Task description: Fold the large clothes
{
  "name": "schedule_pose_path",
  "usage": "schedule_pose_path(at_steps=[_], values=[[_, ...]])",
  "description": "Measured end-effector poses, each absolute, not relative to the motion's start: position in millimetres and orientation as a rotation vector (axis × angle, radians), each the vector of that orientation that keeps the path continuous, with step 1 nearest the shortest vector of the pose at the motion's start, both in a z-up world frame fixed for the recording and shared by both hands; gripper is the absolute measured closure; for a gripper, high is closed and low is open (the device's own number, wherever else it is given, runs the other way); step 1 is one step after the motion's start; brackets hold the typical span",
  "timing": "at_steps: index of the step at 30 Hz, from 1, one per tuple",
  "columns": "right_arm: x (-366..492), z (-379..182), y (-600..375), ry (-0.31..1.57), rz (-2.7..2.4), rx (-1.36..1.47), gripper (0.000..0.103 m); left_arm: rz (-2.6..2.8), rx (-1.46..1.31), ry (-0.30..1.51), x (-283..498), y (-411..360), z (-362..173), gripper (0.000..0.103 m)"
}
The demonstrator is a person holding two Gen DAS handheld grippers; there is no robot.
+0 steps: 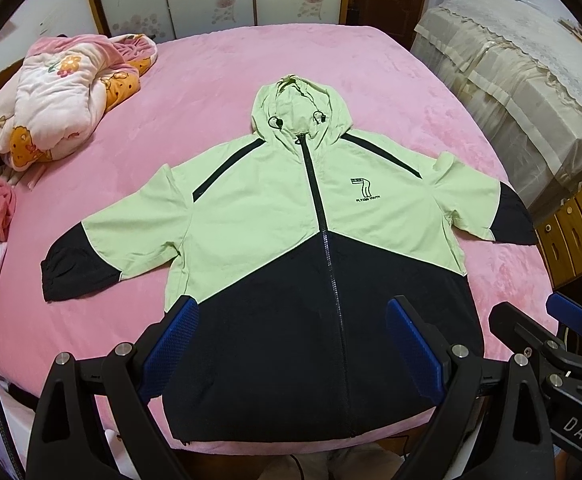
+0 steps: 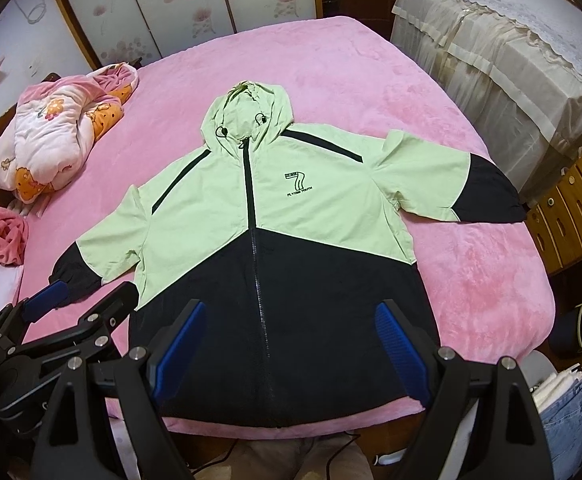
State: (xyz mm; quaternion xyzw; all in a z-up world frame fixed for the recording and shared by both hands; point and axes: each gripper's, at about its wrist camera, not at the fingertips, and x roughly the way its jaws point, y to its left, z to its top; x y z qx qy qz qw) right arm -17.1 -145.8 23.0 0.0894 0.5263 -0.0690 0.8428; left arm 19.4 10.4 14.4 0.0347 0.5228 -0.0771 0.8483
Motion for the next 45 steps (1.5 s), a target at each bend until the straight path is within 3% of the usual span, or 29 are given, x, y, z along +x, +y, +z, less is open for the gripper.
schedule_pose_path(at_steps=[24,45], values=[[6.5,12.3,-212.9,1.042,-0.130,0.230,0.016,-0.198,0.122,1.123,62.9,-69.6,-1.8,0.009],[68.6,-75.0,-456.4,1.081,-0.342,0.434,0.016,-0.212,0.186,1.142,159.0,-258.7,-73.0,0.014]])
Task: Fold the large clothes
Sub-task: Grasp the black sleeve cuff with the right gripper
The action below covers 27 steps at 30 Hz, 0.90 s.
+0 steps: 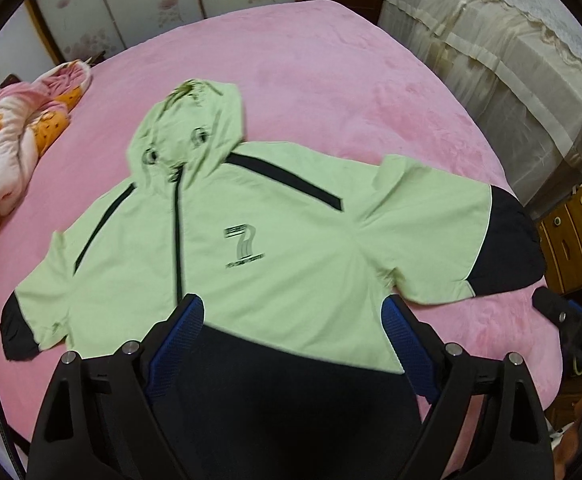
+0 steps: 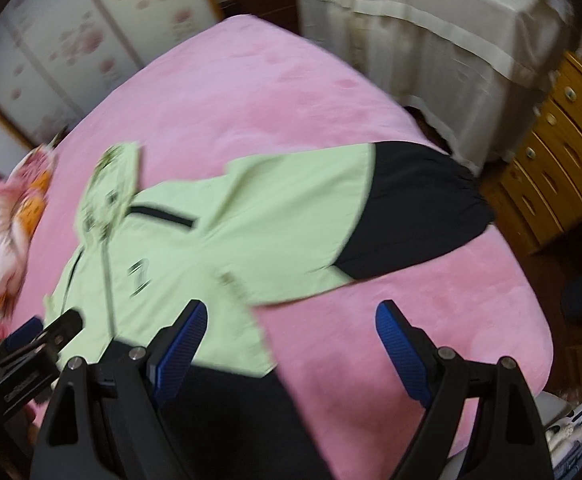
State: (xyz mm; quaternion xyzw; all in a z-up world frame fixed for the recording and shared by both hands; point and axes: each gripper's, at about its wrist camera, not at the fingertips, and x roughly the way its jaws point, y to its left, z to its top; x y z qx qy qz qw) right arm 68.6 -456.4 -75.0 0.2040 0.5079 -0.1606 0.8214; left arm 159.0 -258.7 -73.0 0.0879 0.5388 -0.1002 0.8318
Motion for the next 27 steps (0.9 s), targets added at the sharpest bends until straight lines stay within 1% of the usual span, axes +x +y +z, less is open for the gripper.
schedule_pose_path(at_steps=[6,10,14,21,24,25,26,27], values=[[74.4,-114.6,-533.3,1.075,-0.476,0.508,0.017,-0.242,0.217,1.146,178.4,-298.9,-101.5,0.014],[72.9,-146.6,-587.2,1.081,-0.571,0.606,0.017,-0.239,0.228,1.152,190.9,-318.7,-119.8,0.014],[59.1,-183.9,-639.0,1.093,-0.665,0.776,0.017,-0.233,0.246,1.147,201.0,-334.8,-135.8,0.014],[43.9,-233.0,-675.9,1.081,-0.718,0.974,0.017,-0.233,0.278,1.137,210.6,-357.2,-155.5,0.014],[46.8,-236.8,-681.9,1.026,-0.710,1.002,0.018,-0.231,0.288,1.140,214.0,-364.5,-161.8,0.014],[49.7,-237.5,-683.7,1.015,-0.708,0.996,0.028,-0.229,0.287,1.141,214.3,-365.4,-162.5,0.014],[53.7,-238.5,-684.3,1.015,-0.710,0.988,0.046,-0.230,0.284,1.143,214.5,-366.8,-163.0,0.014],[57.7,-239.7,-685.4,1.018,-0.700,0.980,0.057,-0.231,0.282,1.142,214.8,-368.1,-163.0,0.014]])
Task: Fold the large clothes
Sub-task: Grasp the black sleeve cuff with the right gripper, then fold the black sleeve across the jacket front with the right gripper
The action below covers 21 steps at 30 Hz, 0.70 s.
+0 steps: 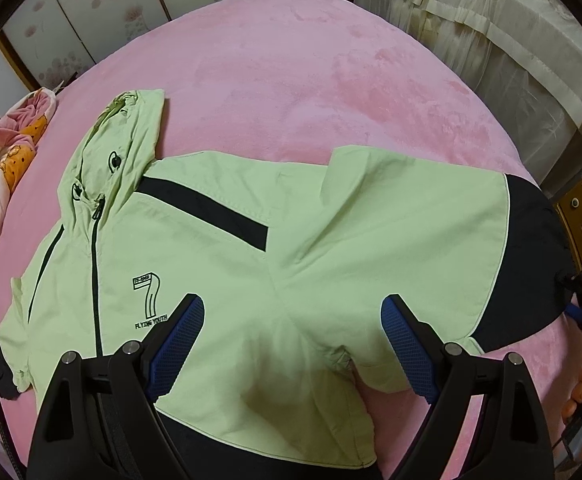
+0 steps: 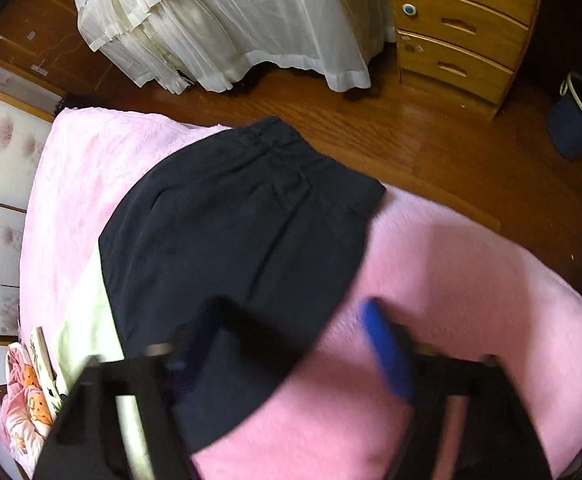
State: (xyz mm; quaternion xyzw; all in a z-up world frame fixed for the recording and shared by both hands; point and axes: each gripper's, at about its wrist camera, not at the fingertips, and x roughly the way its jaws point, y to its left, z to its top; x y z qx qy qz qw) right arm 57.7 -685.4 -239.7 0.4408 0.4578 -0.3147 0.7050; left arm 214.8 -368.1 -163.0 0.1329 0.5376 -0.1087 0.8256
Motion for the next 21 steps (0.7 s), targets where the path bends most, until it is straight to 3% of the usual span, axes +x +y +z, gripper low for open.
schedule_pose_path(at_steps=[1,2,7,15,21], values=[[62.3,-240.0,-686.2,1.020,-0.682,0.969,0.081,-0.232,0.284,1.140,214.1,-368.4,-162.7,0.014],[65.3,-239.2,-686.3,1.023,-0.677,0.956,0.094,-0.232,0.288,1.137,213.4,-368.9,-162.1,0.014],[79.1,-200.1,-669.3,0.931,-0.613,0.834,0.097,-0.216,0.281,1.136,211.5,-362.2,-155.7,0.014],[135.4,-90.3,-545.9,0.778,-0.216,0.523,0.097,-0.144,0.215,1.116,214.0,-317.2,-127.9,0.014],[168.9,-68.8,-429.8,0.795,0.071,0.362,0.097,-0.058,0.131,1.118,219.1,-248.5,-109.9,0.014]])
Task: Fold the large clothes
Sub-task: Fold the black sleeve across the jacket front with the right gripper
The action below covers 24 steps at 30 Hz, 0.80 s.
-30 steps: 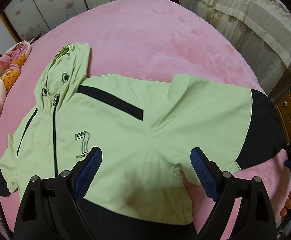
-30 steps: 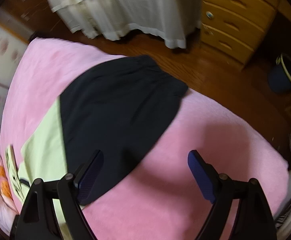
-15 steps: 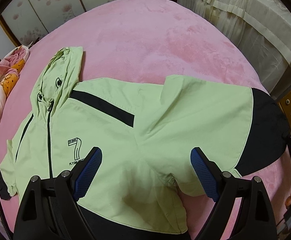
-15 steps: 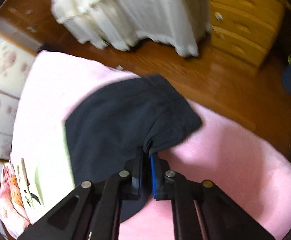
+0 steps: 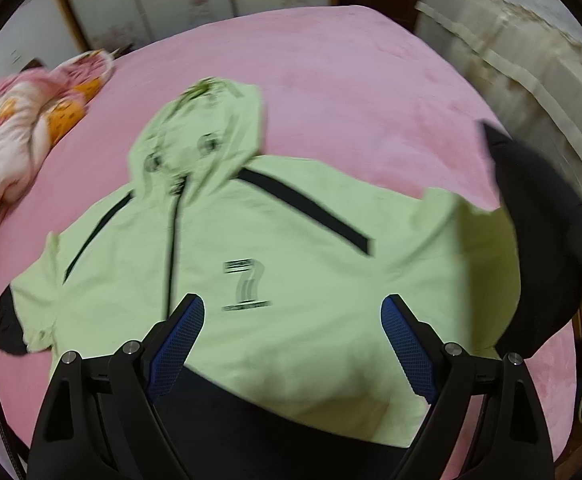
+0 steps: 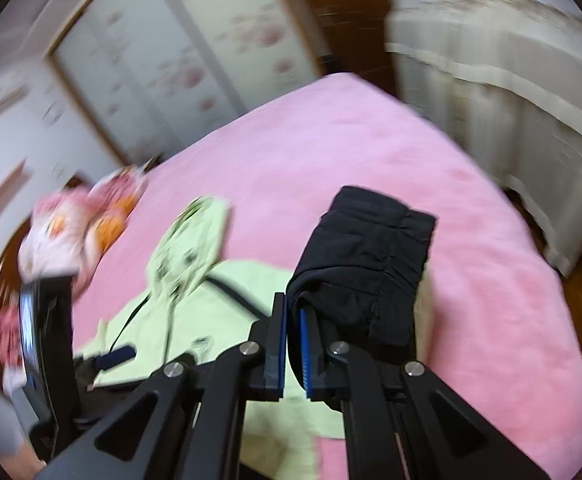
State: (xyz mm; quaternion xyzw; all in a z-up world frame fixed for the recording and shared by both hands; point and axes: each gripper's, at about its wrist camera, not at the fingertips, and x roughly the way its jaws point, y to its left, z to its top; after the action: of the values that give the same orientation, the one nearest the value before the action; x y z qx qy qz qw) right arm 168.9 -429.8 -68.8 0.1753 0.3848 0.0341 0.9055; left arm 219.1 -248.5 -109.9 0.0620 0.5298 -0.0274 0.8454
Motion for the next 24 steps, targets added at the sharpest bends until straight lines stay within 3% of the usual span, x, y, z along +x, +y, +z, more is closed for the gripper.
schedule_pose_path(at_steps=[9,15,20,24], values=[[197.2,-138.4,-283.8,0.955,0.194,0.151,0.097,0.061,0.016,1.187,218.1,-118.7,-140.9,0.014],[191.2,-200.9,-231.6,1.061,0.130,0.022,0.093,0.017,0.008,1.263,221.2,-79.7,-175.5,0.014],[178.0,-217.9,-229.4,1.121,0.098,0.062,0.067,-0.094,0.012,1.305,228.4,-81.8,-189.3,0.014],[165.0,-220.3,-238.4,1.145,0.086,0.157,0.064,-0.174,0.003,1.302,233.0,-97.2,-187.8,0.014]])
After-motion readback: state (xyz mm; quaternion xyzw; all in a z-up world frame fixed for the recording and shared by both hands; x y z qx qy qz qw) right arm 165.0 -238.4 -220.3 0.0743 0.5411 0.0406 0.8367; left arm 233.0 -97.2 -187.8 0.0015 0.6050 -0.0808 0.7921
